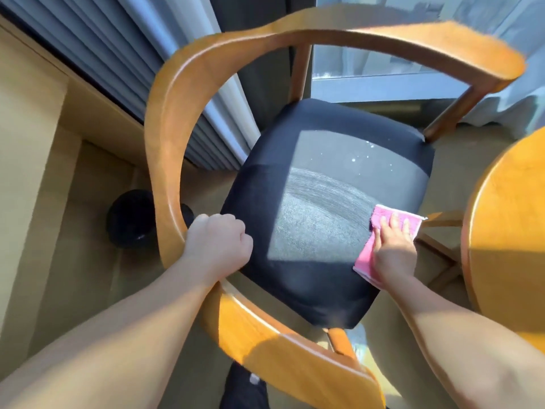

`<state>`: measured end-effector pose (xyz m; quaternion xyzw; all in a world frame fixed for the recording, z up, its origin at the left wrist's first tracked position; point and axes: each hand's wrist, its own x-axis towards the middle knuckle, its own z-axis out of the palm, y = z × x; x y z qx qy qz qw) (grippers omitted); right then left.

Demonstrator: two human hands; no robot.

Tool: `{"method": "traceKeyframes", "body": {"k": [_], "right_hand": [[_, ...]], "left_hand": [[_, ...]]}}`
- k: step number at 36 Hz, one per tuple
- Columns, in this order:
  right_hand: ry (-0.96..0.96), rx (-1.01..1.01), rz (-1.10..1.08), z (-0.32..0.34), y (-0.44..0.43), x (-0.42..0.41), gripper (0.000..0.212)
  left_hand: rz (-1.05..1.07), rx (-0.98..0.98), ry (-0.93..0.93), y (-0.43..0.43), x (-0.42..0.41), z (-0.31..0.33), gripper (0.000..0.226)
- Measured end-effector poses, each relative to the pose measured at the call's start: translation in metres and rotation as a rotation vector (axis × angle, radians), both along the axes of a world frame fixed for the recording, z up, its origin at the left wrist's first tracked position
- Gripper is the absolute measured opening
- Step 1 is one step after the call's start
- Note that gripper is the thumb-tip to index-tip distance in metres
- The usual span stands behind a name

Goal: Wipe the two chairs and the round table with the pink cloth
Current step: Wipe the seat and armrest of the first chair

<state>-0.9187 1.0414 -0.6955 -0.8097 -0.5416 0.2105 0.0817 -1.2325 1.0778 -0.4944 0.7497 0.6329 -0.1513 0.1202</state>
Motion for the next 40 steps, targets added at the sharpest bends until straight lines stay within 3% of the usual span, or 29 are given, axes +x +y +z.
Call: {"method": "traceKeyframes", "body": {"k": [6, 12, 16, 23, 30, 36, 40], "right_hand": [[0.005, 0.062, -0.038, 0.011, 0.016, -0.019, 0.032], [0.056, 0.093, -0.038, 0.027, 0.044, -0.076, 0.039], [0.086, 0.103, -0.043, 0.03, 0.067, -0.118, 0.049], [0.102, 0.222, -0.069, 0.031, 0.106, -0.176, 0.035], [0.231, 0.157, 0.022, 0.032, 0.144, -0.216, 0.043], [0.205, 0.246, 0.071, 0.023, 0.173, -0.241, 0.051], [0.069, 0.299, 0.207, 0.014, 0.183, -0.248, 0.038]], "left_hand": [[-0.202, 0.096, 0.078, 0.064, -0.02, 0.006, 0.034], [-0.518, 0.308, 0.027, 0.138, -0.053, 0.02, 0.035], [-0.631, 0.335, -0.012, 0.19, -0.074, 0.044, 0.037], [-0.802, 0.294, -0.079, 0.257, -0.097, 0.044, 0.034], [-0.666, 0.233, -0.164, 0.279, -0.075, 0.045, 0.029], [-0.459, 0.088, -0.093, 0.297, -0.054, 0.042, 0.071], [-0.454, 0.029, -0.059, 0.316, -0.045, 0.034, 0.073]]}}
